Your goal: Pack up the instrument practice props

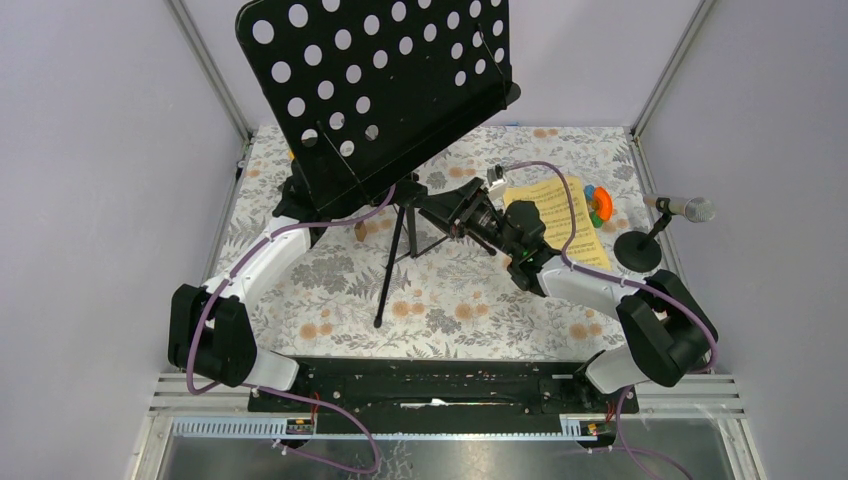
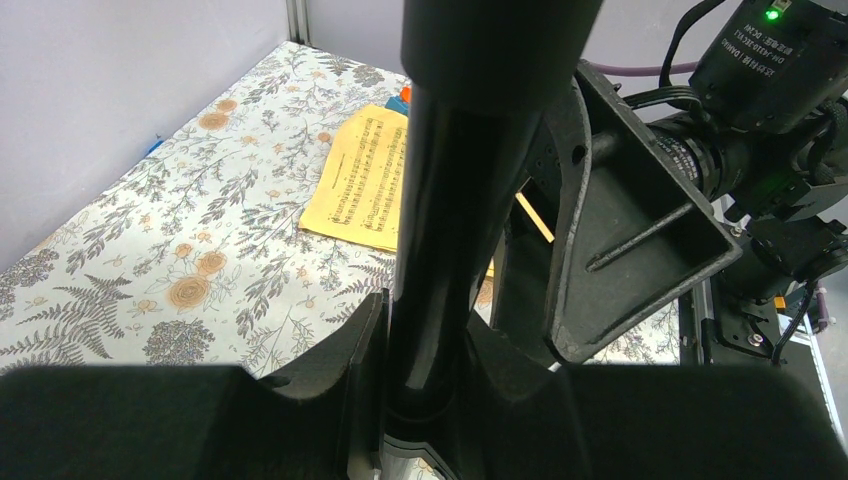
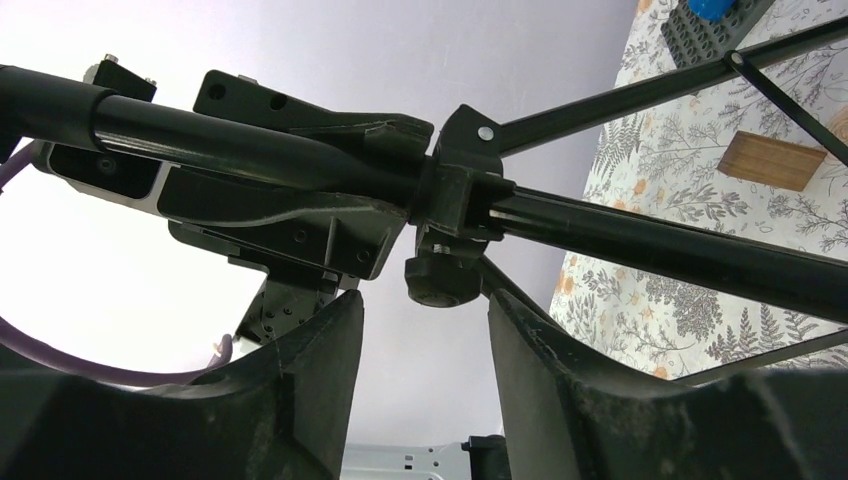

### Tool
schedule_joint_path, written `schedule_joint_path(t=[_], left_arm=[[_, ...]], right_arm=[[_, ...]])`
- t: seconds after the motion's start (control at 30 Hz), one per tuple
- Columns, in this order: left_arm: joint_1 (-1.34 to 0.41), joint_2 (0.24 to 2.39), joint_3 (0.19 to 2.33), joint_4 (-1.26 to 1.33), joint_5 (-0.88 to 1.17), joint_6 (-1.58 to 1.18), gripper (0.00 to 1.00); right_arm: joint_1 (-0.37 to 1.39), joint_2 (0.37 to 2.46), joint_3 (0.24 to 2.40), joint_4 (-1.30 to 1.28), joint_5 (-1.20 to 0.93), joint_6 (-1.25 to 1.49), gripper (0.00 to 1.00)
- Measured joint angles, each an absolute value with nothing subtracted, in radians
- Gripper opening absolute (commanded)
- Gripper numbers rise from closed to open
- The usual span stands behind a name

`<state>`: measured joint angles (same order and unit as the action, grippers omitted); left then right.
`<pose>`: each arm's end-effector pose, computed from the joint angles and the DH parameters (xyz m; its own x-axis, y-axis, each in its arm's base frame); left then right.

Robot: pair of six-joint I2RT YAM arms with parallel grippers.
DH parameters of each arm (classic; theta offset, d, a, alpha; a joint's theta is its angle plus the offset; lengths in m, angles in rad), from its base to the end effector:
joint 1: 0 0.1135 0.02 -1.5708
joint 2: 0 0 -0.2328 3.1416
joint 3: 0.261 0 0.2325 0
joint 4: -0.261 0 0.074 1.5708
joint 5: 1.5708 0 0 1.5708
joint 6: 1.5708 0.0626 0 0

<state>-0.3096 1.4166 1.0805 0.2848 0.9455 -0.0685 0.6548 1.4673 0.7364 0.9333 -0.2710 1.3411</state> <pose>0.2956 -0.1478 0.3204 -0.1137 -0.0057 -0.9935 0.9440 0.3111 -0.1098 0.2554 0.2172 0.2668 -0.7376 0.6165 -0.2754 -0.3362 0.0184 0.9416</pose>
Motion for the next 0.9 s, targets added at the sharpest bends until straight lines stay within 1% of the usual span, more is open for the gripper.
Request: schedule_joint_path(t=[0.07, 0.2, 0.43, 0.5, 0.6, 0.67, 0.73, 0.83, 0.9], left_arm=[[-0.31, 1.417, 1.081, 0.285, 0.945, -0.068, 0.0], [-0.31, 1.417, 1.081, 0.285, 0.945, -0.069, 0.0], [-0.3, 1.418, 1.082, 0.285, 0.937, -0.07, 0.0], [-0.298, 1.418, 1.082, 0.285, 0.937, -0.07, 0.0], [-0.297, 1.418, 1.082, 0.284, 0.937, -0.07, 0.0], [-0.297, 1.418, 1.082, 0.285, 0.937, -0.07, 0.0], [-0.297, 1.418, 1.082, 0.284, 0.937, -0.07, 0.0], [-0.297, 1.418, 1.082, 0.284, 0.937, -0.07, 0.0], [-0.297, 1.418, 1.082, 0.285, 0.938, -0.071, 0.0]], right_arm=[[0.653, 1.467, 0.739, 0.933, -0.27, 1.335, 0.54], [0.653, 1.467, 0.751, 0.925, -0.271, 1.322, 0.47], [0.653, 1.485, 0.773, 0.903, -0.272, 1.303, 0.42], [0.653, 1.49, 0.776, 0.902, -0.273, 1.296, 0.43], [0.653, 1.491, 0.786, 0.888, -0.273, 1.278, 0.56], [0.653, 1.491, 0.796, 0.874, -0.272, 1.267, 0.59], [0.653, 1.491, 0.807, 0.865, -0.272, 1.253, 0.58], [0.653, 1.492, 0.814, 0.857, -0.272, 1.242, 0.5], [0.653, 1.495, 0.816, 0.854, -0.272, 1.236, 0.48]])
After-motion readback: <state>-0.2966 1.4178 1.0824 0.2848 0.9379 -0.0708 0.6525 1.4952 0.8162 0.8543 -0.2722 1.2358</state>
